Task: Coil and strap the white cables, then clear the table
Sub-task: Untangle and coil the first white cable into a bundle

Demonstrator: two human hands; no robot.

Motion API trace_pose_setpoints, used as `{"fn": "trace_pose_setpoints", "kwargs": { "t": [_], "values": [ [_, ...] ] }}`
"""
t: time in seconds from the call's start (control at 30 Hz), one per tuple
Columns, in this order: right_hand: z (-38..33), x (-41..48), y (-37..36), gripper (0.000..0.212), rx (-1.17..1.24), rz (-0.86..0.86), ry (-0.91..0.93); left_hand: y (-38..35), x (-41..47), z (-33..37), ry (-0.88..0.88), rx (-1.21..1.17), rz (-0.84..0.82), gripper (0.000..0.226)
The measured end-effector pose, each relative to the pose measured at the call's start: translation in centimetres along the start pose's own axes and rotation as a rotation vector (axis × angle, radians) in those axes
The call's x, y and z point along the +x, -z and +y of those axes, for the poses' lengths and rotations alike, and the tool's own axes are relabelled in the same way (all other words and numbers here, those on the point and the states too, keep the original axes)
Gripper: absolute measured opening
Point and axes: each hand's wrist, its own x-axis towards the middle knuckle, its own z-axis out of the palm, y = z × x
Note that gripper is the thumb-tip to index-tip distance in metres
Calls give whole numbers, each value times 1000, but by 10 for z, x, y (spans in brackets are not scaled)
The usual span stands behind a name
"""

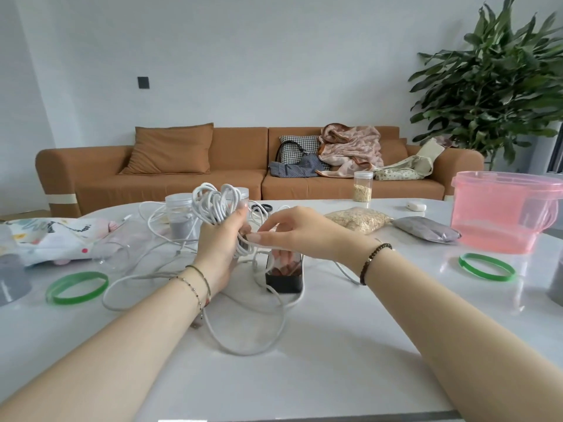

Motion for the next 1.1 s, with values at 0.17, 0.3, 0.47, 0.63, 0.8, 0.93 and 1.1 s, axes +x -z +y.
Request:
{"fn": "trace_pose_setpoints", "kwargs": {
  "t": [0.17,0.3,0.47,0.63,0.8,0.93,1.1],
  "values": [
    [7,2,15,42,-96,111,51,-1,2,11,-81,-137,157,44],
    [18,-2,43,82,-204,392,-174,-4,-1,16,-81,-246,164,38],
    [30,-6,58,89,-597,541,-317,0,3,20,-85,-323,192,35],
    [49,-17,83,91,-798,572,-491,11,9,24,-137,-411,348,31],
    [54,-16,83,78,-817,577,-505,9,8,19,-33,-465,181,34],
    [33,-4,55,77,-577,465,-294,1,0,19,41,-461,35,39],
    [5,-1,19,51,-135,217,-12,-2,-9,19,82,-407,-7,42]
  ]
}}
